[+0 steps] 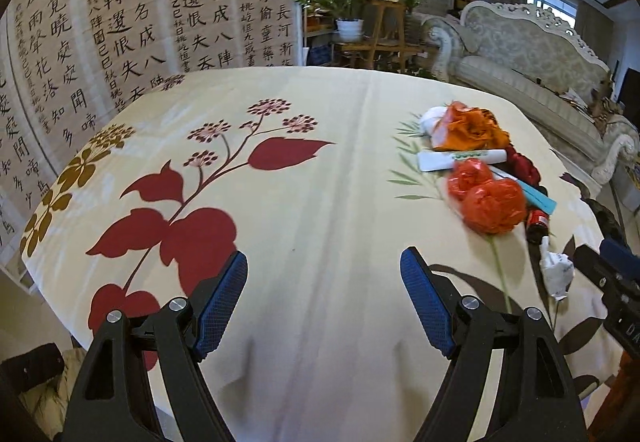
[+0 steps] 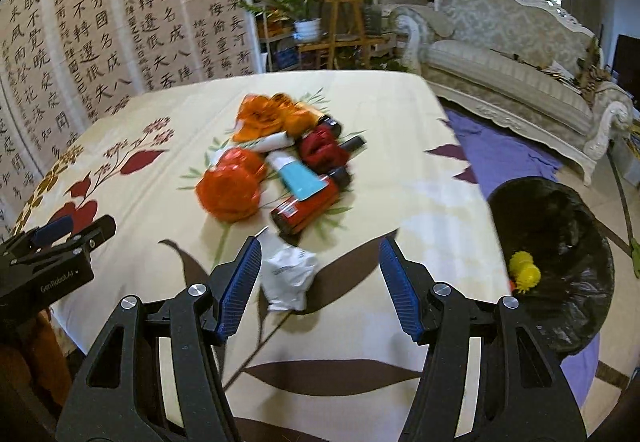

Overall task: Collect trash
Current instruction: 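Grasp the white crumpled paper with the right tool, then grasp the orange plastic bag with the left tool while the right tool holds the paper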

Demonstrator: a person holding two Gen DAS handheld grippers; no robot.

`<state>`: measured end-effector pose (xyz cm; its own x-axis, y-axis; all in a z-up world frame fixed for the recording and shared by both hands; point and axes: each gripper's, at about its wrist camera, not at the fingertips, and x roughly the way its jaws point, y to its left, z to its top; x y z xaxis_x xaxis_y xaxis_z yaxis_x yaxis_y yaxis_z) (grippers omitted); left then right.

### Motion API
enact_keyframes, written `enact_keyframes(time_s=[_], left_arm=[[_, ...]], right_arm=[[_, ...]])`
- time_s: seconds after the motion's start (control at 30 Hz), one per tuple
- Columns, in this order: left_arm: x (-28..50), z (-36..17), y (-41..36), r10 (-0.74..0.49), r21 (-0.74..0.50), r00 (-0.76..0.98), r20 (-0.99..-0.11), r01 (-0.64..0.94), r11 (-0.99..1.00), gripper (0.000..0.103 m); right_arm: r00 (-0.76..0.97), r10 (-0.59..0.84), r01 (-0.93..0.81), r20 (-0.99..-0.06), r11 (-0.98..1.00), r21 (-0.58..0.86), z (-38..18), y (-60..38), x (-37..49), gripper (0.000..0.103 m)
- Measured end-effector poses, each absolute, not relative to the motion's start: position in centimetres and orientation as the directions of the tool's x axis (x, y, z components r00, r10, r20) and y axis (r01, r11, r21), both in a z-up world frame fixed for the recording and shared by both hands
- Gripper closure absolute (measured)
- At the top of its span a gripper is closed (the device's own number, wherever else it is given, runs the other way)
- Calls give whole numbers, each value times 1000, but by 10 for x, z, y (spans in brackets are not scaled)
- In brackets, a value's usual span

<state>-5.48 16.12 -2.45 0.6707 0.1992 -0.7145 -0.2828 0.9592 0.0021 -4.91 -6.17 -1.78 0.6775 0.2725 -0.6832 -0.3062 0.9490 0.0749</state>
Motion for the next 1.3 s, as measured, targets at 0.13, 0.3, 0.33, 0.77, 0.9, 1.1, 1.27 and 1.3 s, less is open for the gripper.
enact_keyframes(time_s=[0.13, 0.3, 0.33, 0.77, 0.9, 1.1, 1.27, 1.3], left_arm=[[-56, -26, 165, 193, -9, 669, -718, -286, 958, 27], [-56, -28, 165, 181, -21, 669, -721, -281, 959, 27], [-56, -29, 165, 178, -23, 669, -722, -280, 960, 27], [-54, -29, 160, 153, -38, 672, -724, -262, 964, 27], [-52, -28, 152, 137, -41, 678, -723, -239, 970, 27], [-42, -25, 133, 98, -48, 688, -720, -190, 981, 27], [-29, -20, 114, 67, -53, 696, -715, -150, 987, 27], [-26, -19, 111, 62, -54, 698, -714, -143, 988, 27]], right_arm=[[657, 278, -328, -701, 942, 67, -25, -52, -49, 43], [642, 266, -337, -719, 940, 46, -32, -43, -48, 43], [639, 262, -338, -723, 940, 41, -33, -42, -47, 44], [621, 252, -364, -743, 931, 11, -43, -38, -51, 76], [626, 235, -333, -744, 943, 17, -42, -52, -50, 76], [648, 197, -256, -736, 966, 33, -38, -78, -33, 76], [663, 182, -220, -726, 975, 43, -32, -93, -11, 76], [664, 178, -214, -726, 976, 44, -32, -95, -6, 76]])
